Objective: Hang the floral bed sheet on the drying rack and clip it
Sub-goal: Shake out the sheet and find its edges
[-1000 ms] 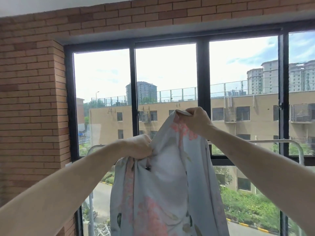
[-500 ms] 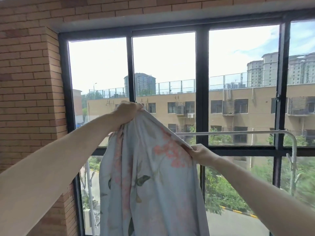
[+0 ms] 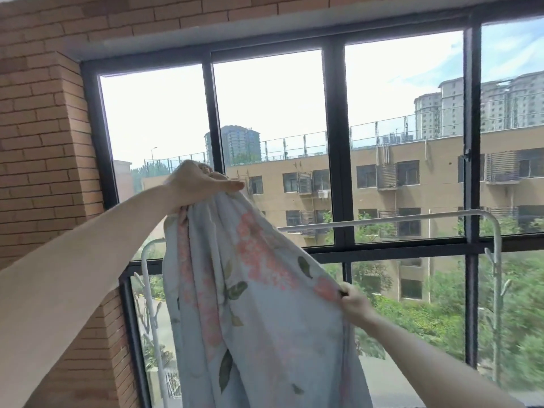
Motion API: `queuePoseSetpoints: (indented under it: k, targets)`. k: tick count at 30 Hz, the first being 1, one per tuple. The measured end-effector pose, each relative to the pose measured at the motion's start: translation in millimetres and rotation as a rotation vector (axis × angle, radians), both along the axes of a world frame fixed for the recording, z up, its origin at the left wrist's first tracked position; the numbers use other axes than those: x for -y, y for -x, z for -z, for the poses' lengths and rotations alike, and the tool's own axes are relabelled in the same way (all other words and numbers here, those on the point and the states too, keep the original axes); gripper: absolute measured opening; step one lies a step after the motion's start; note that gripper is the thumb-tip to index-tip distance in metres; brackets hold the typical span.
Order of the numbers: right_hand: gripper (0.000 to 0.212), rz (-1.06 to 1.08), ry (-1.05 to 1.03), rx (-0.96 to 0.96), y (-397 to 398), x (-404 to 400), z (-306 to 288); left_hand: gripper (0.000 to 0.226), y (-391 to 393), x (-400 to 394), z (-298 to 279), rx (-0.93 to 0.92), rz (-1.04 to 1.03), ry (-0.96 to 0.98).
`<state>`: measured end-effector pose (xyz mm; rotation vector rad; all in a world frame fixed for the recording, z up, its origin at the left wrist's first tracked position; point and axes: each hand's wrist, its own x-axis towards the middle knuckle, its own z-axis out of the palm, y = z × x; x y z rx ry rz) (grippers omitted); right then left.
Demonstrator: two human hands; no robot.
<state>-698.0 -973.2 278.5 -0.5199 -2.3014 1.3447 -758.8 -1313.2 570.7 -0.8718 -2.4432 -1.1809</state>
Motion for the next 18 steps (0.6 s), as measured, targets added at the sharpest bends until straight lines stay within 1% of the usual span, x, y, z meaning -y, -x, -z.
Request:
queuePoseSetpoints:
  k: [1,2,4,5,6,7,9,10,11,12,13,15,17,18]
  targets:
    - [0.012,0.079,0.04,-0.103,1.3,-14.1,-30.5,0.052,5.6,15.0,1.1,-0.004,-0.025,0.055]
    - [0.01,0.158,0.073,-0.22,-0.3,-22.3,-70.4,0.057,12.0,29.2,4.1,-0.005,-0.054,0.104]
    - [0.029,0.285,0.098,-0.474,-9.1,-22.3,-152.1,0.088,26.3,52.3,15.0,0.007,-0.106,0.165]
    - [0.032,0.307,0.083,-0.61,-13.6,-17.5,-189.9,0.095,33.4,62.0,21.7,0.027,-0.138,0.17]
    - [0.032,0.285,0.012,-0.697,-18.1,-9.4,-217.3,0.093,36.3,69.1,27.4,0.052,-0.175,0.166]
    - [0.029,0.193,-0.127,-0.744,-24.3,1.8,-243.7,0.087,38.8,76.8,33.7,0.084,-0.214,0.148]
    - [0.026,0.057,-0.471,-0.638,-28.7,8.7,-264.5,0.08,44.4,88.6,41.6,0.11,-0.235,0.092]
    - [0.028,0.095,-0.535,-0.636,-26.3,2.0,-272.4,0.08,48.2,91.4,43.5,0.114,-0.227,0.052]
    - [0.029,0.153,-0.509,-0.678,-25.9,-4.0,-278.7,0.077,51.6,91.9,44.1,0.111,-0.21,0.01]
    - [0.028,0.209,-0.455,-0.722,-23.4,-10.8,-282.7,0.067,50.8,89.4,43.6,0.104,-0.205,-0.013]
    - [0.025,0.213,-0.466,-0.714,-22.4,-11.5,-284.0,0.056,50.7,86.9,41.5,0.093,-0.213,-0.011]
    - [0.021,0.146,-0.571,-0.626,-23.2,-3.2,-277.3,0.044,47.7,83.0,37.2,0.056,-0.218,0.045]
    - [0.026,0.186,-0.53,-0.699,-27.8,1.9,-268.2,0.032,40.2,79.9,33.9,0.061,-0.178,0.041]
    - [0.028,0.198,-0.526,-0.702,-31.6,1.5,-264.1,0.028,35.2,78.2,34.4,0.049,-0.163,0.036]
